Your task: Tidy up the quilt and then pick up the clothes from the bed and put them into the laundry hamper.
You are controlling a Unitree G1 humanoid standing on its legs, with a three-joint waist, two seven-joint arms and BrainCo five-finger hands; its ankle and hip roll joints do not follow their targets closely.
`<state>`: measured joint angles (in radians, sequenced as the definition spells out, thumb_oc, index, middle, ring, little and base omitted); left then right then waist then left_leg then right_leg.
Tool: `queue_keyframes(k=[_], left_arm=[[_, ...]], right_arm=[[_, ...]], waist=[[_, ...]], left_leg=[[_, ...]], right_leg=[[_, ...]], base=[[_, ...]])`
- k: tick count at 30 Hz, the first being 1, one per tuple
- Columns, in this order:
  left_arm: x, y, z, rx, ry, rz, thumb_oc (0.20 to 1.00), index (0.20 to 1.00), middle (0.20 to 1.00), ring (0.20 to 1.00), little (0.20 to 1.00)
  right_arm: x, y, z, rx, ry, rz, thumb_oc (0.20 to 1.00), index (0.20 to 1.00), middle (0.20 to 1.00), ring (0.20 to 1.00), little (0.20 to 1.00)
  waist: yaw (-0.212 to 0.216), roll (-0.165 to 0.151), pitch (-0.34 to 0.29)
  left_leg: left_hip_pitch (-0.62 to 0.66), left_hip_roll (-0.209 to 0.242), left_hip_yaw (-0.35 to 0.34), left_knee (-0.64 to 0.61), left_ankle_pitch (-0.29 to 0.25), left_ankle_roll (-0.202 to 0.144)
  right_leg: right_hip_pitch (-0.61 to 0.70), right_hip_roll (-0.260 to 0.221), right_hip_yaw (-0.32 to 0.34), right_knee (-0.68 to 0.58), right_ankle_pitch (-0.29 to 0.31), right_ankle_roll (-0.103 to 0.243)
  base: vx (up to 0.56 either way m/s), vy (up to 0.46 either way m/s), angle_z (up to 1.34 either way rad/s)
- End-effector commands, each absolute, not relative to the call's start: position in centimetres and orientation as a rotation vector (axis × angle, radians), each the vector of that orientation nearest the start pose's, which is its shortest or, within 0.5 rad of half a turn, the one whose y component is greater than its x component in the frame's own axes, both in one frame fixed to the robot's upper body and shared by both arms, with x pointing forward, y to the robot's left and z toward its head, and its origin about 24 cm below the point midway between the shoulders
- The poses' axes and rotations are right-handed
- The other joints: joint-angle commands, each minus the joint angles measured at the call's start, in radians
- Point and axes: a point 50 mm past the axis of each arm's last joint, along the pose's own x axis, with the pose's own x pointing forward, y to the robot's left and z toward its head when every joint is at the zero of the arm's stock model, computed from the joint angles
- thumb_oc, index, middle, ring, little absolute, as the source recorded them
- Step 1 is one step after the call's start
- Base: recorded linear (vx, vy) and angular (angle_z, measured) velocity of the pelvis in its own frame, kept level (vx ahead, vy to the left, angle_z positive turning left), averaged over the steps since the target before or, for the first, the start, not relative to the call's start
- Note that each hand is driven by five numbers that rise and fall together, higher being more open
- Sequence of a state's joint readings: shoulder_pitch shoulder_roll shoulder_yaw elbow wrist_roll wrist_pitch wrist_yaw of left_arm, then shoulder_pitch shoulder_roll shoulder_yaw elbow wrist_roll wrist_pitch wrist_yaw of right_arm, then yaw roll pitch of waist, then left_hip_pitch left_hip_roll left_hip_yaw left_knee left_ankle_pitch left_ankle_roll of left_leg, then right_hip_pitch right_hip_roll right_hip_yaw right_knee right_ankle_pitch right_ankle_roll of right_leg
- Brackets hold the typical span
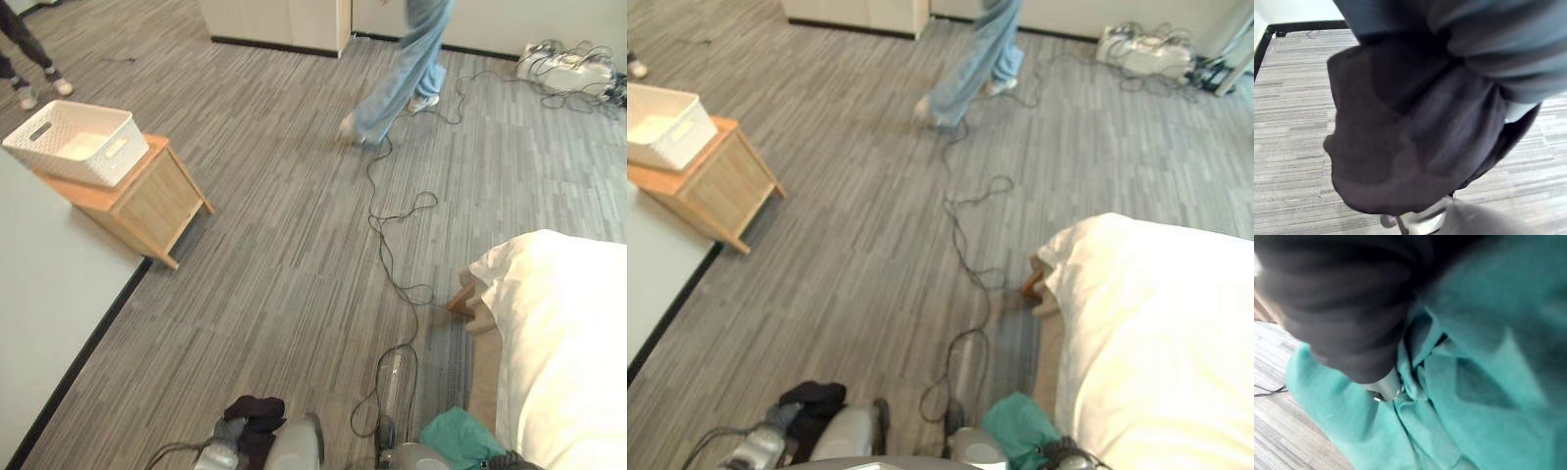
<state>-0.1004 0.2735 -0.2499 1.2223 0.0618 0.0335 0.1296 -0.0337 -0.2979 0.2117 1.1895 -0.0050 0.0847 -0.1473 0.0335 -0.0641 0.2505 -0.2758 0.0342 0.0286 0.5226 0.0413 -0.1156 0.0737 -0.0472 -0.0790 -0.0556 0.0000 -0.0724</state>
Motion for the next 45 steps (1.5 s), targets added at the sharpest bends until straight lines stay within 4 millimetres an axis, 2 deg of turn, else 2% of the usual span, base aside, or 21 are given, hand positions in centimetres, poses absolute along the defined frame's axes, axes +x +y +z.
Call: queue_keyframes(k=[1, 5, 9, 10, 11, 12, 13, 14, 16, 19, 20, 21, 23, 28, 30, 32, 33, 36, 39, 42, 45], left_arm=[[15.1, 23.5, -14.2, 0.571, 1.063, 0.033, 0.200, 0.200, 0.200, 0.200, 0.200], [15.4, 23.3, -14.0, 0.518, 1.022, 0.071, 0.200, 0.200, 0.200, 0.200, 0.200], [15.0, 23.8, -13.9, 0.482, 1.019, 0.092, 0.200, 0.200, 0.200, 0.200, 0.200], [14.9, 23.9, -13.9, 0.480, 1.025, 0.100, 0.200, 0.200, 0.200, 0.200, 0.200], [14.8, 24.1, -14.0, 0.508, 1.041, 0.084, 0.200, 0.200, 0.200, 0.200, 0.200], [14.8, 24.1, -14.0, 0.508, 1.041, 0.084, 0.200, 0.200, 0.200, 0.200, 0.200], [14.8, 24.5, -13.9, 0.533, 1.048, 0.095, 0.200, 0.200, 0.200, 0.200, 0.200], [15.1, 24.7, -13.7, 0.544, 1.045, 0.098, 0.200, 0.200, 0.200, 0.200, 0.200], [16.1, 24.7, -13.2, 0.549, 1.001, 0.110, 0.200, 0.200, 0.200, 0.200, 0.200], [18.3, 24.3, -12.1, 0.544, 0.903, 0.117, 0.200, 0.200, 0.200, 0.200, 0.200], [18.3, 24.3, -12.1, 0.544, 0.903, 0.117, 0.200, 0.200, 0.200, 0.200, 0.200], [19.6, 24.3, -11.1, 0.521, 0.830, 0.146, 0.200, 0.200, 0.200, 0.200, 0.200], [20.0, 24.2, -10.8, 0.496, 0.802, 0.157, 0.200, 0.200, 0.200, 0.200, 0.200], [18.1, 23.8, -11.8, 0.399, 0.834, 0.167, 0.200, 0.200, 0.200, 0.200, 0.200], [17.5, 23.5, -12.3, 0.374, 0.870, 0.149, 0.200, 0.200, 0.200, 0.200, 0.200], [17.3, 23.6, -12.3, 0.386, 0.873, 0.149, 0.200, 0.200, 0.200, 0.200, 0.200], [17.4, 23.7, -12.3, 0.392, 0.874, 0.159, 0.200, 0.200, 0.200, 0.200, 0.200], [17.1, 23.7, -12.4, 0.374, 0.877, 0.175, 0.200, 0.200, 0.200, 0.200, 0.200], [16.3, 23.5, -12.6, 0.366, 0.885, 0.170, 0.200, 0.200, 0.200, 0.200, 0.200], [15.4, 23.8, -13.1, 0.355, 0.923, 0.192, 0.200, 0.200, 0.200, 0.200, 0.200], [14.3, 24.1, -13.7, 0.348, 0.982, 0.220, 0.200, 0.200, 0.200, 0.200, 0.200]], right_arm=[[12.2, -28.9, -13.2, -0.652, 1.130, -0.131, 0.200, 0.200, 0.200, 0.200, 0.200], [14.4, -28.3, -12.3, -0.688, 1.027, -0.094, 0.200, 0.200, 0.200, 0.200, 0.200], [15.5, -26.9, -12.0, -0.660, 0.964, -0.052, 0.200, 0.200, 0.200, 0.200, 0.200], [15.6, -26.6, -12.1, -0.657, 0.953, -0.046, 0.200, 0.200, 0.200, 0.200, 0.200], [15.6, -26.4, -12.2, -0.654, 0.964, -0.036, 0.200, 0.200, 0.200, 0.200, 0.200], [15.6, -26.4, -12.2, -0.654, 0.964, -0.037, 0.200, 0.200, 0.200, 0.200, 0.200], [16.0, -26.0, -12.2, -0.674, 0.953, -0.015, 0.200, 0.200, 0.200, 0.200, 0.200], [16.4, -26.0, -11.9, -0.695, 0.934, -0.007, 0.200, 0.200, 0.200, 0.200, 0.200], [16.9, -26.0, -11.6, -0.686, 0.910, -0.011, 0.200, 0.200, 0.200, 0.200, 0.200], [17.2, -25.9, -11.0, -0.652, 0.864, -0.021, 0.200, 0.200, 0.200, 0.200, 0.200], [17.2, -25.9, -11.0, -0.652, 0.864, -0.021, 0.200, 0.200, 0.200, 0.200, 0.200], [17.0, -26.5, -10.4, -0.638, 0.827, -0.051, 0.200, 0.200, 0.200, 0.200, 0.200], [17.1, -26.4, -10.2, -0.645, 0.816, -0.034, 0.200, 0.200, 0.200, 0.200, 0.200], [15.7, -26.5, -11.0, -0.658, 0.868, -0.012, 0.200, 0.200, 0.200, 0.200, 0.200], [16.9, -26.9, -10.5, -0.676, 0.848, -0.019, 0.200, 0.200, 0.200, 0.200, 0.200], [17.0, -27.0, -10.3, -0.671, 0.840, -0.035, 0.200, 0.200, 0.200, 0.200, 0.200], [17.2, -27.5, -10.2, -0.671, 0.845, -0.063, 0.200, 0.200, 0.200, 0.200, 0.200], [17.0, -27.5, -10.3, -0.668, 0.856, -0.059, 0.200, 0.200, 0.200, 0.200, 0.200], [16.6, -28.1, -10.2, -0.683, 0.864, -0.064, 0.200, 0.200, 0.200, 0.200, 0.200], [16.6, -27.8, -10.2, -0.684, 0.859, -0.047, 0.200, 0.200, 0.200, 0.200, 0.200], [15.5, -27.4, -11.0, -0.668, 0.894, -0.053, 0.200, 0.200, 0.200, 0.200, 0.200]], waist=[[0.049, 0.026, -0.004], [0.100, 0.015, -0.019], [0.121, -0.003, -0.056], [0.128, -0.022, -0.068], [0.135, -0.057, -0.066], [0.141, -0.052, -0.069], [0.121, -0.033, -0.048], [0.098, -0.002, -0.035], [0.051, 0.047, -0.009], [-0.039, 0.057, 0.004], [-0.043, 0.060, 0.004], [-0.106, 0.052, 0.000], [-0.148, 0.059, -0.006], [-0.140, 0.065, -0.039], [-0.096, 0.031, 0.001], [-0.077, 0.020, 0.017], [-0.040, -0.006, 0.027], [-0.002, -0.006, 0.010], [0.043, 0.033, -0.034], [0.059, 0.030, -0.077], [0.060, 0.004, -0.082]], left_leg=[[-0.019, -0.021, 0.060, -0.271, -0.004, 0.062], [-0.124, 0.027, 0.166, -0.528, 0.067, 0.048], [-0.111, 0.026, 0.175, -0.511, 0.125, 0.070], [-0.111, 0.007, 0.167, -0.492, 0.133, 0.084], [-0.063, -0.035, 0.157, -0.472, 0.092, 0.118], [-0.067, -0.027, 0.160, -0.471, 0.092, 0.117], [0.043, -0.033, 0.143, -0.492, 0.053, 0.145], [0.120, -0.031, 0.119, -0.536, 0.038, 0.161], [0.231, -0.020, 0.044, -0.584, 0.014, 0.168], [0.368, -0.038, -0.072, -0.606, -0.059, 0.145], [0.368, -0.035, -0.076, -0.607, -0.057, 0.144], [0.469, -0.045, -0.164, -0.610, -0.163, 0.113], [0.527, -0.018, -0.198, -0.610, -0.215, 0.090], [0.561, 0.006, -0.258, -0.411, -0.181, 0.061], [0.335, -0.032, -0.206, 0.085, 0.046, 0.053], [0.254, -0.021, -0.160, 0.214, 0.021, 0.072], [0.098, -0.010, -0.044, 0.298, -0.031, 0.072], [0.000, -0.020, 0.059, 0.173, -0.053, 0.072], [0.011, 0.021, 0.227, -0.362, 0.008, 0.072], [0.045, 0.041, 0.318, -0.473, 0.022, 0.102], [0.124, -0.029, 0.273, -0.454, -0.024, 0.172]], right_leg=[[0.155, -0.008, 0.045, 0.004, -0.202, 0.163], [0.256, -0.032, 0.055, -0.011, -0.277, 0.192], [0.289, -0.041, 0.086, 0.044, -0.296, 0.212], [0.278, -0.052, 0.092, 0.102, -0.254, 0.225], [0.210, -0.088, 0.103, 0.337, -0.039, 0.307], [0.205, -0.082, 0.110, 0.335, -0.033, 0.306], [0.103, -0.106, 0.093, 0.603, 0.165, 0.334], [0.016, -0.088, 0.092, 0.715, 0.202, 0.307], [-0.142, -0.031, 0.066, 0.789, 0.066, 0.257], [-0.281, 0.016, 0.030, 0.568, -0.054, 0.233], [-0.278, 0.017, 0.025, 0.560, -0.049, 0.232], [-0.346, -0.001, 0.029, 0.205, -0.023, 0.245], [-0.383, -0.012, 0.096, 0.063, 0.016, 0.276], [-0.344, 0.007, 0.132, 0.144, 0.058, 0.252], [-0.229, -0.016, 0.134, 0.182, 0.007, 0.171], [-0.183, -0.010, 0.126, 0.181, -0.022, 0.143], [-0.084, -0.030, 0.099, 0.143, -0.068, 0.129], [0.012, -0.037, 0.073, 0.095, -0.104, 0.134], [0.146, -0.025, 0.049, 0.061, -0.185, 0.176], [0.197, -0.034, 0.018, 0.134, -0.207, 0.211], [0.090, -0.084, 0.012, 0.561, 0.095, 0.330]], base=[[0.50, 0.103, -0.13], [0.54, 0.093, -0.15], [0.59, 0.131, -0.44], [0.56, 0.177, -0.36], [0.55, 0.182, -0.33], [0.70, 0.272, -0.22], [0.64, 0.272, -0.14], [0.89, 0.344, 0.09], [0.85, 0.157, 0.70], [0.76, -0.031, 1.11], [0.96, -0.195, 1.75], [0.70, -0.168, 1.62], [0.86, -0.185, 1.22], [0.63, -0.248, 1.24], [0.61, -0.397, 0.64], [0.50, -0.384, 0.36], [0.51, -0.391, 0.24], [0.74, -0.145, 0.25], [0.82, 0.097, -0.06], [0.70, 0.104, 0.06], [0.51, 0.116, 1.02]])
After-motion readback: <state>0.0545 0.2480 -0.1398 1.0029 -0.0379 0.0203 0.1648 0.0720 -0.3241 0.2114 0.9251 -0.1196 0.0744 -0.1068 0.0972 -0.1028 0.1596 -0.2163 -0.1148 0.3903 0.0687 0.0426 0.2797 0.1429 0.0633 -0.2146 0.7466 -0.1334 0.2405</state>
